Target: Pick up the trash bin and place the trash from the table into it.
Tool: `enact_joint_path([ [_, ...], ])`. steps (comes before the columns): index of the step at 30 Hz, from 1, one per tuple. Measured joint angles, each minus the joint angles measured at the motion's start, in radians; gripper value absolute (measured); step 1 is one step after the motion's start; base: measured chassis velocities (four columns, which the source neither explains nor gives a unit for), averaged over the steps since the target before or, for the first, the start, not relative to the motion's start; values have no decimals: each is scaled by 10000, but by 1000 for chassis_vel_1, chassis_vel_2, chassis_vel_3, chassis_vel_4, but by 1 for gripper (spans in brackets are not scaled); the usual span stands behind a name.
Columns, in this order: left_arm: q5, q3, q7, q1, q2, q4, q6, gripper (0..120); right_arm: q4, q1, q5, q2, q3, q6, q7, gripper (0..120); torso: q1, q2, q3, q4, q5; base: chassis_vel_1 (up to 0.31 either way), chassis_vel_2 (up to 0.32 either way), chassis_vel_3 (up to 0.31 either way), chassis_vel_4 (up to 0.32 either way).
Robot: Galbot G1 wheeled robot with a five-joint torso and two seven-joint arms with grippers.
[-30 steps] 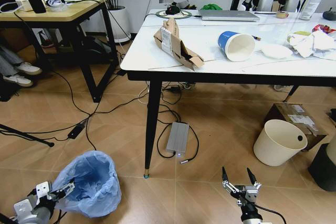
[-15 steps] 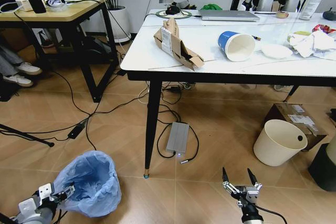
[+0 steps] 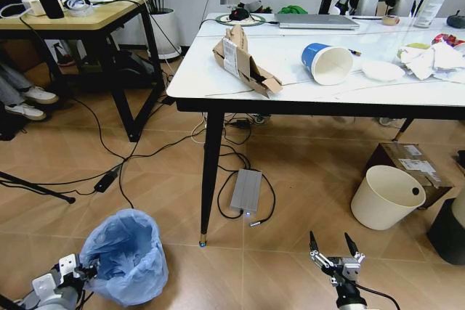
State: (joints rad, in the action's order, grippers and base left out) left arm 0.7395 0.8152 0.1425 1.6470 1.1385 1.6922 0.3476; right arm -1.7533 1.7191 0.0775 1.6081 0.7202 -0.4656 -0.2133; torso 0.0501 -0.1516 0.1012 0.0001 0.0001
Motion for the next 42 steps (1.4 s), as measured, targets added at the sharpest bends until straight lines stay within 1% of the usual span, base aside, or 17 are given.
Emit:
enact_joint_path([
  [1, 17, 6, 0, 8, -4, 3, 10, 12, 18, -13, -8, 0, -5, 1, 0, 100, 0, 0, 0, 0, 0, 0, 0, 0, 0],
  [2, 23, 10, -2, 19, -7, 3, 12, 11, 30, -24, -12, 0, -6, 2, 0, 100, 0, 0, 0, 0, 0, 0, 0, 0, 0],
  [3, 25, 19, -11, 36, -8, 3, 15, 4, 40, -35, -15, 0, -8, 3, 0, 100, 0, 0, 1, 0, 0, 0, 0, 0, 0],
  [5, 27, 30, -45, 56, -3, 3, 15, 0, 49, -50, -18, 0, -13, 9, 1, 100, 0, 0, 1, 0, -2, 0, 0, 0, 0],
  [15, -168, 9, -413, 244, 35, 166, -55, 0, 23, -23, 6, 0, 9, 42, 7, 100, 1, 0, 2, 0, -4, 0, 0, 0, 0],
  [18, -504, -95, -930, 584, 45, 565, -270, 0, -8, 31, 5, 0, 22, 41, 9, 100, 1, 1, 3, 0, -9, 0, 0, 0, 0],
  [19, -714, -107, -1300, 781, 61, 835, -418, 0, -47, 55, -10, 0, 18, 41, 9, 100, 1, 1, 2, -1, -4, 0, 0, 0, 0],
  [20, -714, -107, -1300, 781, 61, 835, -418, 0, -47, 55, -10, 0, 18, 41, 9, 100, 1, 1, 2, -1, -4, 0, 0, 0, 0],
  [23, -1644, -37, -2335, 1283, 134, 1309, -1027, 0, -131, 124, -80, 0, 2, 41, 10, 100, 1, 1, 2, -2, -6, 0, 0, 0, 0],
  [24, -1721, -18, -2432, 1349, 140, 1377, -1062, 0, -139, 134, -94, 0, 1, 39, 10, 100, 1, 1, 2, -2, -6, 0, 0, 0, 0],
  [25, -1908, 45, -2841, 1723, 169, 1796, -1161, 0, -174, 183, -133, 0, -3, 38, 9, 100, 1, 1, 2, 0, 3, 0, 0, 0, 0],
  [26, -1908, 45, -2841, 1723, 169, 1796, -1161, 0, -174, 183, -133, 0, -3, 38, 9, 100, 1, 1, 2, 0, 3, 0, 0, 0, 0],
  [29, -1984, 81, -3527, 2343, 248, 2585, -1529, 0, -270, 259, -201, 0, 13, 41, 9, 100, 0, 0, 1, 1, 0, 0, 0, 0, 0],
  [33, -2184, 83, -4427, 2814, 266, 3257, -1949, 0, -439, 349, -314, 0, 50, 102, 10, 100, 0, 0, 1, -1, -3, 0, 0, 0, 0],
  [34, -2184, 83, -4427, 2814, 266, 3257, -1949, 0, -439, 349, -314, 0, 50, 102, 10, 100, 0, 0, 1, -1, -3, 0, 0, 0, 0],
  [40, -2254, 3, -4715, 3137, 191, 4065, -2033, 0, -603, 505, -432, 0, 131, 125, 11, 100, 0, 0, 1, 0, 2, 0, 0, 0, 0],
  [42, -2326, -1, -4696, 3130, 172, 4148, -2033, 0, -618, 545, -436, 0, 157, 112, 11, 100, 1, 0, 1, -1, 0, 0, 0, 0, 0],
])
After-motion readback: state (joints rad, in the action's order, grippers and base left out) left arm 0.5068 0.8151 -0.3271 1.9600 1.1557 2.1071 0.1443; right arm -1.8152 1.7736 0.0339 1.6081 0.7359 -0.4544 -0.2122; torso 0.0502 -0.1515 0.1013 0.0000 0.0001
